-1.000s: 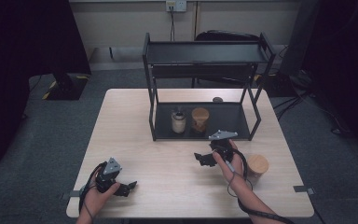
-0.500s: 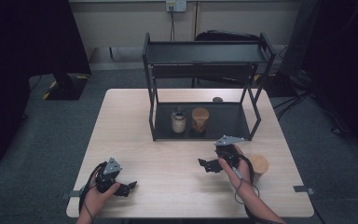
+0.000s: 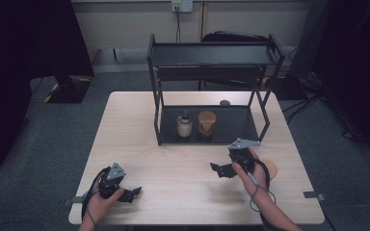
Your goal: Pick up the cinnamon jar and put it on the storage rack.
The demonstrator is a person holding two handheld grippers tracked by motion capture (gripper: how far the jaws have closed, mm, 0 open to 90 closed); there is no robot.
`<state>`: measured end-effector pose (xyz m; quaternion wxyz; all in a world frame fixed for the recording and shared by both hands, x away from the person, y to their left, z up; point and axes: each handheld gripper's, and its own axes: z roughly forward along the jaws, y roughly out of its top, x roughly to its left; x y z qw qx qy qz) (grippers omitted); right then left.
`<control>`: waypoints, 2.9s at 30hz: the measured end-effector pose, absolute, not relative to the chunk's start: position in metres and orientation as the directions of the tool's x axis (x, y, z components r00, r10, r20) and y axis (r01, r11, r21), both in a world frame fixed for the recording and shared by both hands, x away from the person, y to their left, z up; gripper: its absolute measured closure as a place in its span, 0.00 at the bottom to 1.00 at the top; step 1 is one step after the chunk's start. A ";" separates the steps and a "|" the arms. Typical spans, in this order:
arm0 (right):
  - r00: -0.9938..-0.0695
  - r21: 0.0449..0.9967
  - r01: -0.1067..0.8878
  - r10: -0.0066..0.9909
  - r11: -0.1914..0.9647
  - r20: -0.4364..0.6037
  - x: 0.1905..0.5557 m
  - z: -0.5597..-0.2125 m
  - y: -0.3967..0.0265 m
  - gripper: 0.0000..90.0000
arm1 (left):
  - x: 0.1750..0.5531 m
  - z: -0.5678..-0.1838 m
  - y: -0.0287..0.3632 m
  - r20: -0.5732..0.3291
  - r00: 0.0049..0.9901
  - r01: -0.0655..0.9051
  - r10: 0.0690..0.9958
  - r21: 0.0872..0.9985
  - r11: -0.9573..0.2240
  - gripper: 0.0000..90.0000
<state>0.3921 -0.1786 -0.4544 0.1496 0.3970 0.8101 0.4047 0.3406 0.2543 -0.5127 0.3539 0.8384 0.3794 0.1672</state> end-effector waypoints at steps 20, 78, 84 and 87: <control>-0.612 0.782 0.508 0.790 0.361 0.033 0.383 -0.437 -0.214 0.03 | 0.341 -0.513 0.254 0.012 0.656 0.518 0.755 0.720 -0.462 0.00; -0.524 0.787 0.542 0.851 0.294 0.043 0.356 -0.463 -0.295 0.02 | 0.341 -0.513 0.254 0.012 0.656 0.518 0.755 0.720 -0.461 0.00; -0.529 0.794 0.538 0.847 0.285 0.054 0.353 -0.468 -0.300 0.01 | 0.341 -0.513 0.254 0.012 0.656 0.518 0.755 0.721 -0.461 0.00; -0.527 0.796 0.539 0.848 0.276 0.063 0.351 -0.470 -0.301 0.01 | 0.341 -0.513 0.254 0.012 0.656 0.518 0.755 0.720 -0.461 0.00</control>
